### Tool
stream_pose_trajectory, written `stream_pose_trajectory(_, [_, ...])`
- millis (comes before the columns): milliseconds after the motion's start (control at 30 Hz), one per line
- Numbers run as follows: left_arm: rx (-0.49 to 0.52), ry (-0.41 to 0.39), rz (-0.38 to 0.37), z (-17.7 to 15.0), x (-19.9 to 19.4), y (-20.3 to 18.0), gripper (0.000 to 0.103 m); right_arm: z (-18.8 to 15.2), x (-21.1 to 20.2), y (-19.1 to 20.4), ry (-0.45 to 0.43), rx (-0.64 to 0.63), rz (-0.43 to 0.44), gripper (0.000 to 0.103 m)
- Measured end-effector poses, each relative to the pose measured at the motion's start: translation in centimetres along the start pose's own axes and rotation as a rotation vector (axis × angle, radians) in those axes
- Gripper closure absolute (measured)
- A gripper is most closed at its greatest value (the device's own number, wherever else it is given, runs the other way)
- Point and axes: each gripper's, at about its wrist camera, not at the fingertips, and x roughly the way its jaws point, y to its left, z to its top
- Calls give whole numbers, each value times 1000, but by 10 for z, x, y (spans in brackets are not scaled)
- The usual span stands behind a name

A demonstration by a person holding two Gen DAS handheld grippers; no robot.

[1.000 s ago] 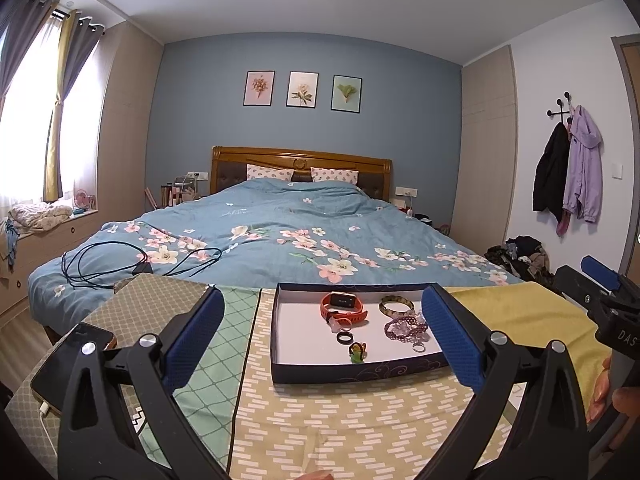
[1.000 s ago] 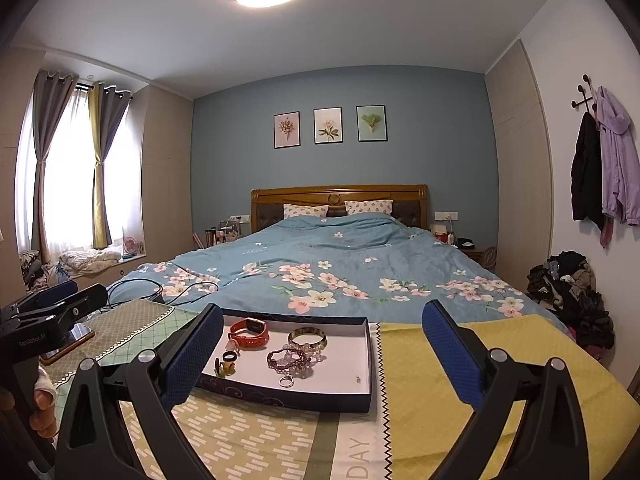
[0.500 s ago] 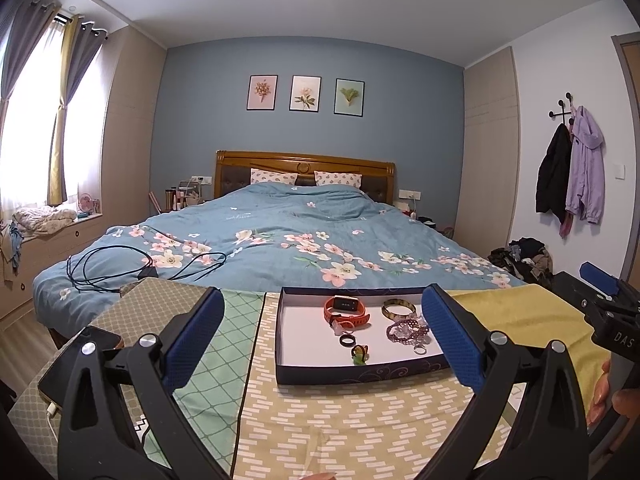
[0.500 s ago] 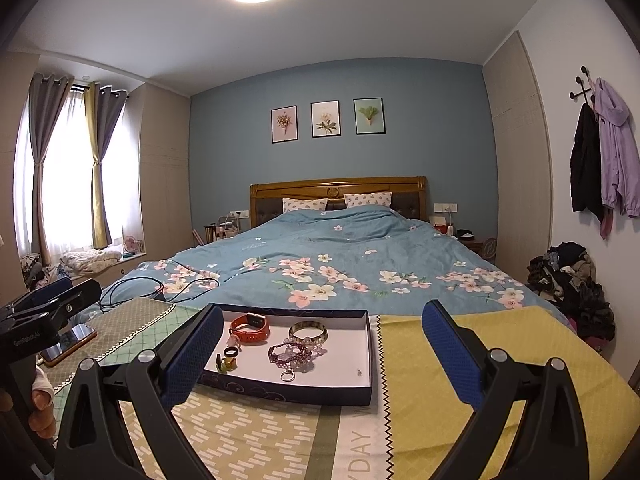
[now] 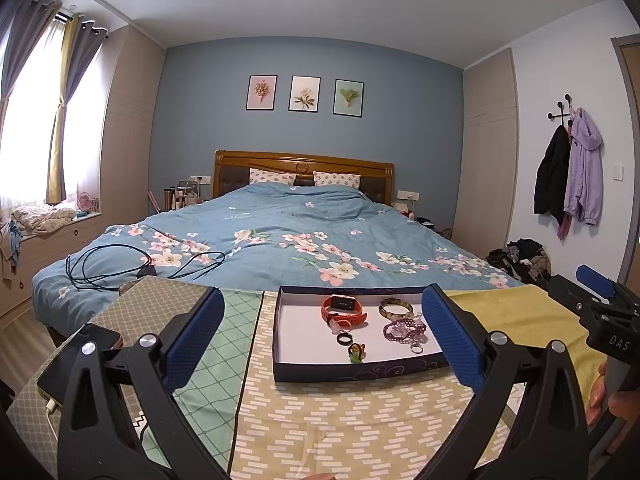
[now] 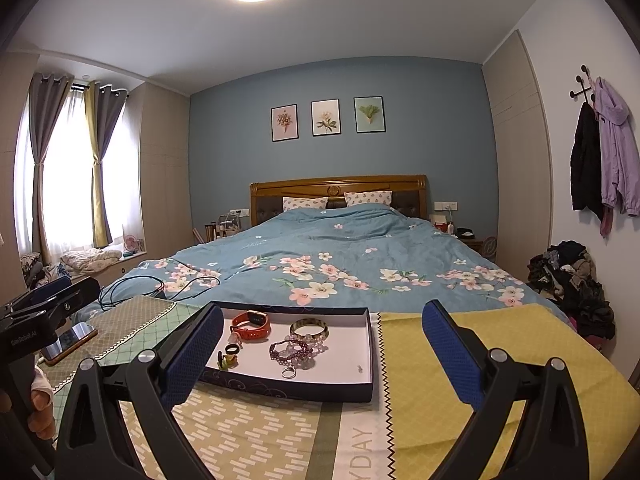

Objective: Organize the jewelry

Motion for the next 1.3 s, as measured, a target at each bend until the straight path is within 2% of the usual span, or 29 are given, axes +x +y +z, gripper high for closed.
stream_pose_trajectory(1300, [-4, 1, 1, -1, -2, 1, 6, -1, 0, 2, 10, 1, 4, 7])
